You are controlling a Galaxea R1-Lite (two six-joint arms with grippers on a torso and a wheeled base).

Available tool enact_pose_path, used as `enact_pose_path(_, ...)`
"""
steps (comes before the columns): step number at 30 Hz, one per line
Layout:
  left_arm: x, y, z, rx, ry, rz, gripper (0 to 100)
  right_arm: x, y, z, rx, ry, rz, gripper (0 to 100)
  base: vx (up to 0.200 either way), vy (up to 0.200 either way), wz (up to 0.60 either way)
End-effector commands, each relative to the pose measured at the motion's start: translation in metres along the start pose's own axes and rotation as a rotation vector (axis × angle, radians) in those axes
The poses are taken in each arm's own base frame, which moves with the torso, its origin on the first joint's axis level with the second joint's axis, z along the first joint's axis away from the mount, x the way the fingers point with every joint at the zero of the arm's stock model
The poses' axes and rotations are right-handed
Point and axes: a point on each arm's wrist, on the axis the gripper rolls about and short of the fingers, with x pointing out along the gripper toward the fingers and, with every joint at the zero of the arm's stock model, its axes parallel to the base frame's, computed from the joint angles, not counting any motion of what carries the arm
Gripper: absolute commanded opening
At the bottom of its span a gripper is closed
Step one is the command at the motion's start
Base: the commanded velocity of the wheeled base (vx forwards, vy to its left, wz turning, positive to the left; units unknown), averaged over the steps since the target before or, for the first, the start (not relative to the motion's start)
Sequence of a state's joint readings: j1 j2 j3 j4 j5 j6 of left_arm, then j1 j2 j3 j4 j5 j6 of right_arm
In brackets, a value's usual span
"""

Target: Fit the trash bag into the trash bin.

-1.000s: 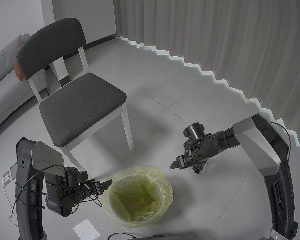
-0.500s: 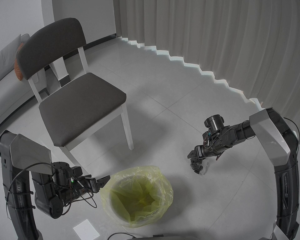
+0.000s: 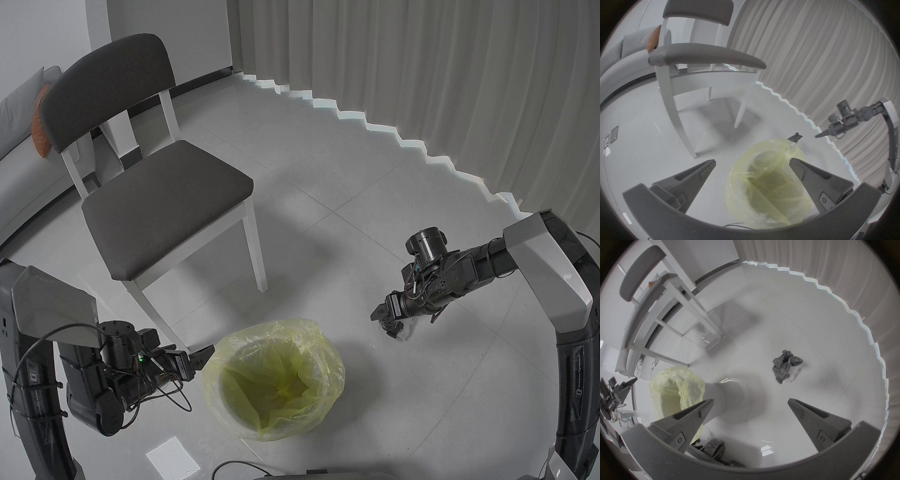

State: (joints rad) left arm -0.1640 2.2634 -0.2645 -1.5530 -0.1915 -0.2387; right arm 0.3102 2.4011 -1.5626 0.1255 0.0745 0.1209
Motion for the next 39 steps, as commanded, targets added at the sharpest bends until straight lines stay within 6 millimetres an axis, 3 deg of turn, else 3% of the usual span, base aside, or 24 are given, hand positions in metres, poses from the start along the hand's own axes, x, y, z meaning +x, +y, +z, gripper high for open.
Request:
enact_pose_path(1,0.042,0.015,-0.024,-0.012,0.023,0.075,100,0.005,0.036,-0.023,-0.076,0.037,0.040,100,0.000,0.000,0.00)
enact_pose_path(10,0.079,0.011,-0.016,-0.004,-0.013,0.050,100,0.018,0.072,-0.041,-0.149,0.067,0.092,100,0.000,0.000,0.00)
enact_pose_path(18,0.081,0.010,-0.014,0.003,-0.001,0.053,100,0.024,0.091,-0.061,-0.203,0.124,0.115,100,0.000,0.000,0.00)
enact_pose_path(22,0.081,0.008,-0.015,0.005,-0.001,0.049,100,0.039,0.092,-0.069,-0.222,0.152,0.111,100,0.000,0.000,0.00)
enact_pose_path(32,0.085,0.010,-0.014,0.006,-0.006,0.049,100,0.054,0.099,-0.068,-0.240,0.137,0.122,100,0.000,0.000,0.00)
enact_pose_path(33,0.085,0.010,-0.016,0.005,0.000,0.049,100,0.057,0.099,-0.067,-0.240,0.136,0.124,0,0.000,0.000,0.00)
enact_pose_path(39,0.090,0.012,-0.021,0.003,0.013,0.040,100,0.061,0.105,-0.070,-0.247,0.142,0.144,0,0.000,0.000,0.00)
